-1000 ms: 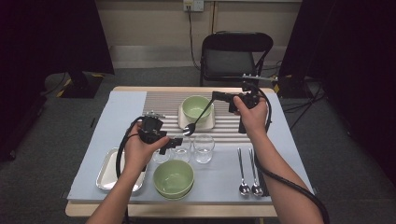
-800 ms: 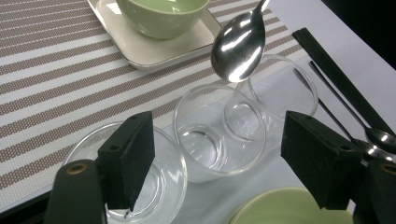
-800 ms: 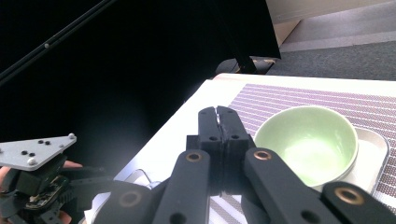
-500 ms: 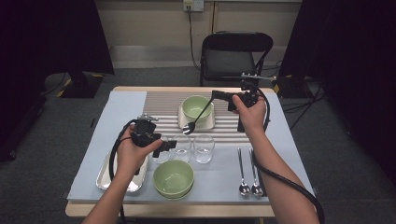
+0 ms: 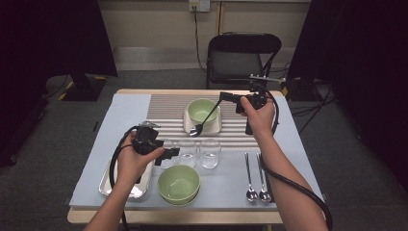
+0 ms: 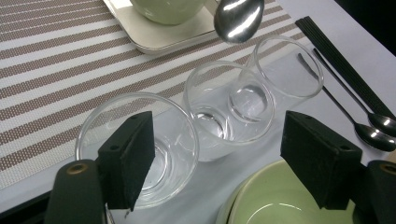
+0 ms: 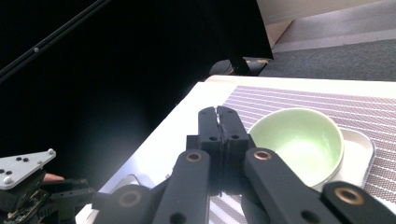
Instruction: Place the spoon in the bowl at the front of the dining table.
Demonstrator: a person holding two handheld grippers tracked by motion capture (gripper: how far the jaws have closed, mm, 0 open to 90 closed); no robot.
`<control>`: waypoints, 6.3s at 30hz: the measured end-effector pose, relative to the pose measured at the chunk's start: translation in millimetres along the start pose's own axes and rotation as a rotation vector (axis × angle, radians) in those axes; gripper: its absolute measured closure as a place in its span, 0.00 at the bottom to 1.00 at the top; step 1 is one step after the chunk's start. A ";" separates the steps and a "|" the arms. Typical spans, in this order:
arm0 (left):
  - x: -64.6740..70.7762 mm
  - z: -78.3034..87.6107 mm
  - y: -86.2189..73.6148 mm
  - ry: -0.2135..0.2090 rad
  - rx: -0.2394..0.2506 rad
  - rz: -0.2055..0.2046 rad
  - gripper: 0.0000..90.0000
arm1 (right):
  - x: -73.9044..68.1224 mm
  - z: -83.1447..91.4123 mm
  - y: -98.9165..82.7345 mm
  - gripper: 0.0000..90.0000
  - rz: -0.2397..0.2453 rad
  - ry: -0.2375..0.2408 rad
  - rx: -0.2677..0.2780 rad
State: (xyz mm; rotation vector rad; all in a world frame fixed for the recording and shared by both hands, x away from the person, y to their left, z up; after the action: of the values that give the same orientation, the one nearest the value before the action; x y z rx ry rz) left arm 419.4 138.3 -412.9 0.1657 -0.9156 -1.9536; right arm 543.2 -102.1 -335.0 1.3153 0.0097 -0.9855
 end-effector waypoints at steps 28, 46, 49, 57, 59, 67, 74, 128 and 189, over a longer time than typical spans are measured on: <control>-1.1 5.7 -18.1 -0.027 -0.006 0.001 0.29 | 9.5 -5.1 12.8 1.00 0.000 -0.030 0.012; -1.3 5.7 -28.3 -0.035 -0.014 0.003 0.29 | 20.5 -9.4 17.5 1.00 -0.019 -0.053 0.022; -3.0 6.4 -28.8 -0.032 -0.015 0.001 0.29 | 22.5 -10.1 17.5 1.00 -0.023 -0.056 0.023; -4.3 5.6 -33.3 -0.033 -0.019 0.008 0.29 | 28.3 -11.1 18.1 1.00 -0.031 -0.064 0.024; -4.7 5.4 -34.3 -0.030 -0.022 0.009 0.29 | 29.2 -10.9 19.3 1.00 -0.033 -0.064 0.030; -5.0 5.5 -36.6 -0.036 -0.027 0.011 0.29 | 33.4 -9.8 22.9 1.00 -0.038 -0.074 0.039; -5.2 5.4 -39.0 -0.032 -0.031 0.015 0.29 | 36.9 -11.2 21.8 1.00 -0.044 -0.085 0.037; -12.1 7.4 -53.7 -0.045 -0.051 0.020 0.29 | 79.5 -26.4 32.3 1.00 -0.081 -0.156 0.086; -9.7 6.6 -57.4 -0.036 -0.058 0.029 0.29 | 98.7 -22.6 -19.9 0.97 -0.085 -0.259 0.049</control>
State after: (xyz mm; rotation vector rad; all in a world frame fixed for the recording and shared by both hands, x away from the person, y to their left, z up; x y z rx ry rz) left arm 381.7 165.6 -448.4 0.0837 -0.8791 -1.9597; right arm 603.3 -141.0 -409.2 1.2309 -0.1582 -1.2294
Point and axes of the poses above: each handheld gripper's, and its own axes: z roughly backward along the jaws, y roughly out of its top, x roughly to its right, the point moved 7 cm from there along -z, roughly forward along the jaws, and after that the axes turned 1 degree about -x, right-handed, at the moved point
